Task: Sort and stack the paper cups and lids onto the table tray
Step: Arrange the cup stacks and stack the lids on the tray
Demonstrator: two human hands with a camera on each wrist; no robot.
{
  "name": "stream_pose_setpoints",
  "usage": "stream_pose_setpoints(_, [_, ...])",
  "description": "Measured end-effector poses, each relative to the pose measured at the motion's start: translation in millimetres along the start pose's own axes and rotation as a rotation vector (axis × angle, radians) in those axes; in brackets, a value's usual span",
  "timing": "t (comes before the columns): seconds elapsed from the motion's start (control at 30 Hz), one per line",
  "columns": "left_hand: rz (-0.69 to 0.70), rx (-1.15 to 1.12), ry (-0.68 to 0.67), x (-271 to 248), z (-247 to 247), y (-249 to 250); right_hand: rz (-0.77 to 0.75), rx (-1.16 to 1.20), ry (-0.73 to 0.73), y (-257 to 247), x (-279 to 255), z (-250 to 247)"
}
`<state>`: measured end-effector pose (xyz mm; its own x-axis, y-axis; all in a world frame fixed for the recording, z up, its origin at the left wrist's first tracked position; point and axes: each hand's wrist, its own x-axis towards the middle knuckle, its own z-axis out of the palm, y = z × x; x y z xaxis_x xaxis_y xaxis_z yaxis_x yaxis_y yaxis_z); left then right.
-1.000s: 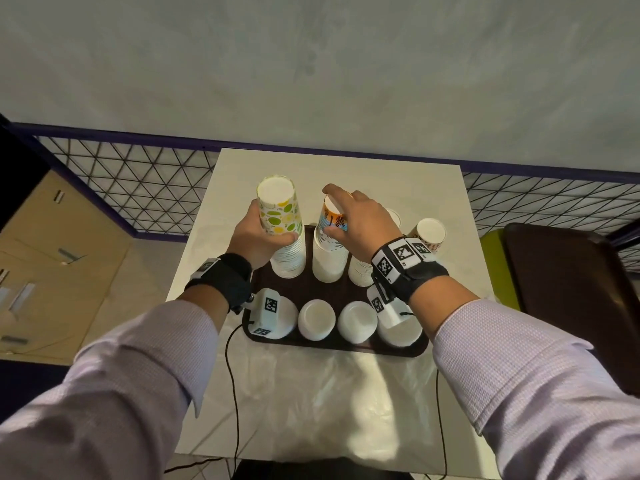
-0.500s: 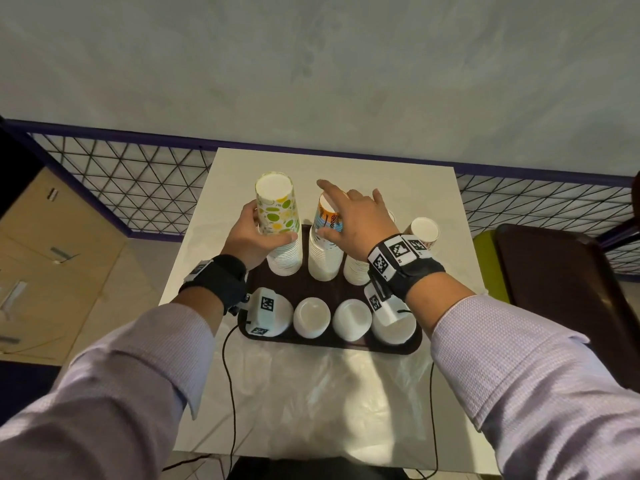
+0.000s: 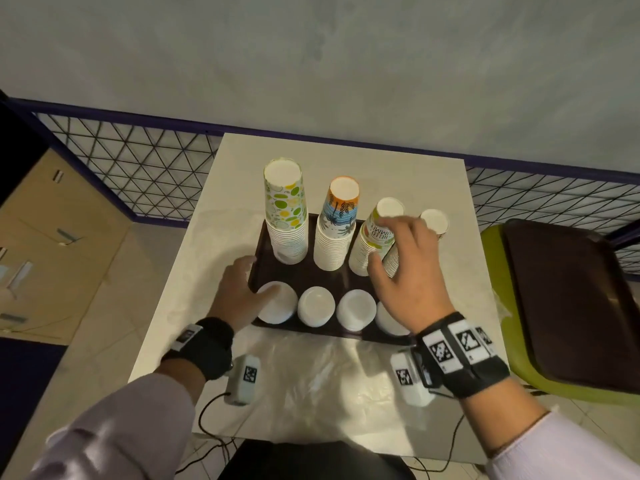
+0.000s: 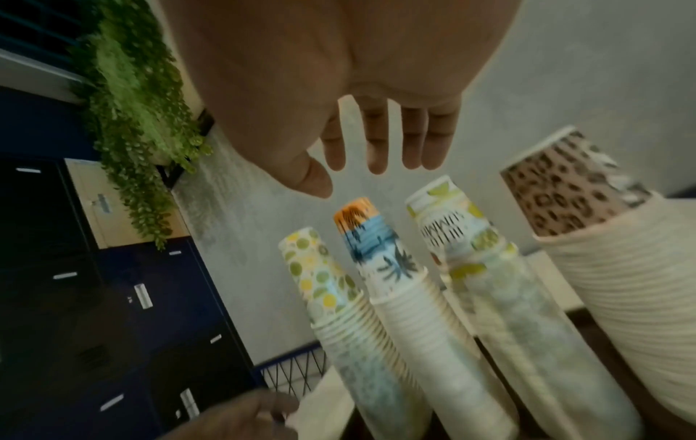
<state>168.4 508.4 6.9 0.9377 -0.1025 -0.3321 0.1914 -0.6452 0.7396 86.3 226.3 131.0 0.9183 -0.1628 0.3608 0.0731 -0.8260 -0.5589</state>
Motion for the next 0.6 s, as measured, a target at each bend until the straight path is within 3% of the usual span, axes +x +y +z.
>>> stream_pose_setpoints(0.17, [0.138,0.271,-0.06,-12.7,23.8,-11.5,0.08,-0.024,-0.162,15.2,-48.5,37.4])
stream_pose_setpoints(0.3, [0.11,0.374,-0.124,-8.8,38.8,-16.9,0.073,-0.086,-0.356,14.7,-70.3,73.4])
stream_pose_setpoints(0.4, [0.094,0.457,-0.163,-5.6,46.6,-19.0,0.067,-0.111,-0.453,11.5,-75.4,98.3])
stream_pose_setpoints(0.6, [0.196,0.617,-0.193,6.1,57.6,-20.7,0.077,-0.193,-0.572,13.5,-64.5,124.5])
